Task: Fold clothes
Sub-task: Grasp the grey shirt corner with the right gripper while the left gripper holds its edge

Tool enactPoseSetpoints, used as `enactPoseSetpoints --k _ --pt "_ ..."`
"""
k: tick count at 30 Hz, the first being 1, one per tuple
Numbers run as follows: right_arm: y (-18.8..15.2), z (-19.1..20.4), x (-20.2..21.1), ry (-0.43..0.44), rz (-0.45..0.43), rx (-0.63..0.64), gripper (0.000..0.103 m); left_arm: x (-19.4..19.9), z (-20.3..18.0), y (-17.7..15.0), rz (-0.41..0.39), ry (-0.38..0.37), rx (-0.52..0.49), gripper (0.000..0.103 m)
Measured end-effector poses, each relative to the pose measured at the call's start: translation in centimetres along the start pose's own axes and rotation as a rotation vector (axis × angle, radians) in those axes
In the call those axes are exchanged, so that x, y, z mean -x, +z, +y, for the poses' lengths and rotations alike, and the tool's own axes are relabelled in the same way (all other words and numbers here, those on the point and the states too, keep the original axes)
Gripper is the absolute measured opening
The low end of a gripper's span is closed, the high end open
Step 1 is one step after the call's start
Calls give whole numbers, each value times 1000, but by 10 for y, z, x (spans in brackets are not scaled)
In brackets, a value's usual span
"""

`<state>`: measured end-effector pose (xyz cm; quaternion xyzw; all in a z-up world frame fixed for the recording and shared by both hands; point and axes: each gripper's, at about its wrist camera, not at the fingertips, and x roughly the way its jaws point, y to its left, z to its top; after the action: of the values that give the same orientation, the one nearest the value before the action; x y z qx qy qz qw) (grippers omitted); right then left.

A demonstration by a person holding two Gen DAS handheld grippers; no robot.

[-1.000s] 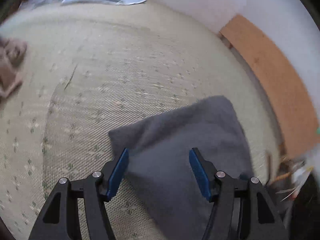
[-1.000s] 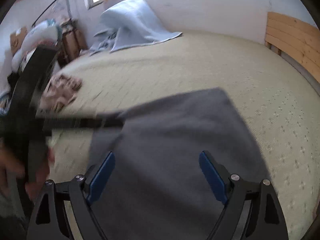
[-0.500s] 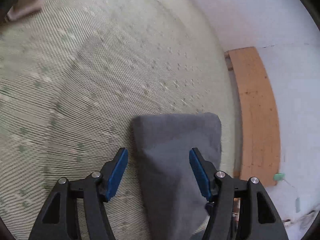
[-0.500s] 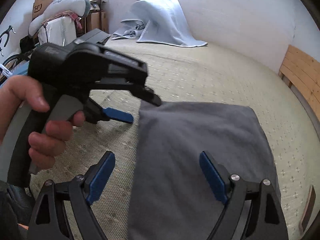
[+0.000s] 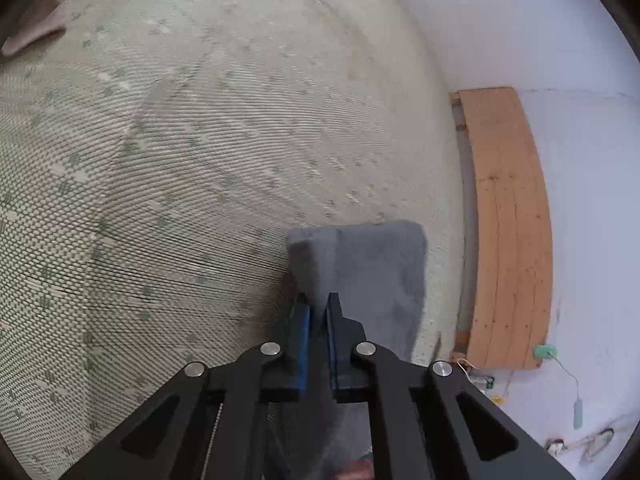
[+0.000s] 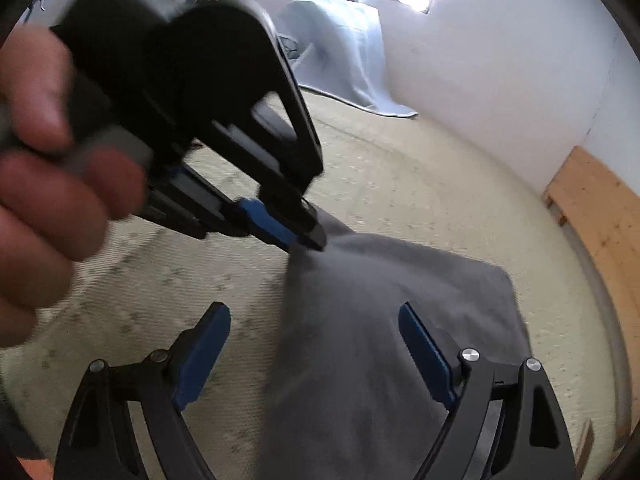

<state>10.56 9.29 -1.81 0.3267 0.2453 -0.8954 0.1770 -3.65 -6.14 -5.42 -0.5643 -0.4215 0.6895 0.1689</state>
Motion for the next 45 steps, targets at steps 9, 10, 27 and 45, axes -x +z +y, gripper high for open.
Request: enactPoseSetpoints --k 9,10,27,45 --pt "4 6 -24 -130 52 60 43 1 -17 3 10 -55 -30 6" --pt "4 4 -25 -119 61 53 38 1 -16 4 3 -63 -15 7" --pt "6 6 0 36 8 45 30 -15 -37 -15 3 -9 -85 38" --pt "-70 50 44 -227 92 49 70 18 -38 -4 -43 -89 -75 7"
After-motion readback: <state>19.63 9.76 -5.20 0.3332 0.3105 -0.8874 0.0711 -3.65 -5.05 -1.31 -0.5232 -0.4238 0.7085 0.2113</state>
